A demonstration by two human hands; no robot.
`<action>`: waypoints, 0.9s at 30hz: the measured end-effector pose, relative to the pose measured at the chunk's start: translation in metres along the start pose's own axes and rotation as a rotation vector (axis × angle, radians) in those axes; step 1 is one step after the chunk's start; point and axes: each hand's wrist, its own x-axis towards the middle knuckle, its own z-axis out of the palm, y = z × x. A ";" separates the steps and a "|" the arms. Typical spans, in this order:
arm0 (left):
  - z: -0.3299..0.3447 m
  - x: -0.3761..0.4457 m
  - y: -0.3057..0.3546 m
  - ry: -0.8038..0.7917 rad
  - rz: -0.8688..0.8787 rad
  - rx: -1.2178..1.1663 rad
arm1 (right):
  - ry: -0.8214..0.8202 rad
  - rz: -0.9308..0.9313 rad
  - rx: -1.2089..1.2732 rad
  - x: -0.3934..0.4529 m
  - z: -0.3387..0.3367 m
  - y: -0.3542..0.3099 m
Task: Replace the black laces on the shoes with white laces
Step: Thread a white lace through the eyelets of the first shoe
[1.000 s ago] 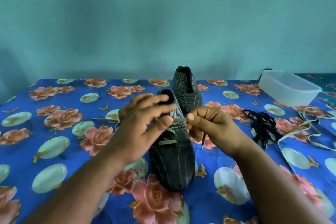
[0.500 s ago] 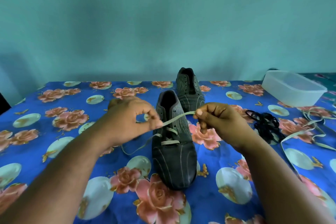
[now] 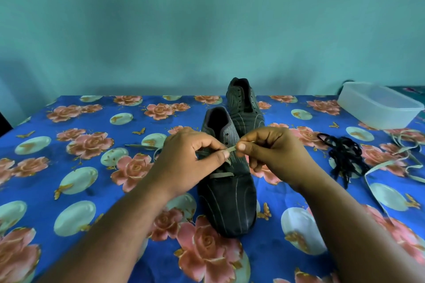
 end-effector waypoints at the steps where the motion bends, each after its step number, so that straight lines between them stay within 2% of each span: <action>1: 0.001 0.001 0.000 0.008 0.000 0.010 | 0.014 -0.008 -0.002 0.000 0.002 0.000; 5: 0.007 0.003 0.003 0.048 0.085 0.076 | 0.041 -0.026 0.035 0.001 0.008 -0.002; 11: 0.009 0.003 0.001 0.124 0.046 0.082 | -0.002 -0.007 0.036 0.000 0.008 -0.004; 21: 0.015 0.004 -0.002 0.172 0.046 0.080 | 0.035 0.009 0.059 0.002 0.013 -0.002; 24: 0.016 0.004 -0.003 0.202 -0.006 0.085 | 0.082 -0.006 0.055 0.006 0.016 0.002; 27: 0.018 0.002 -0.002 0.212 -0.071 0.177 | 0.142 -0.142 -0.140 0.015 0.021 0.015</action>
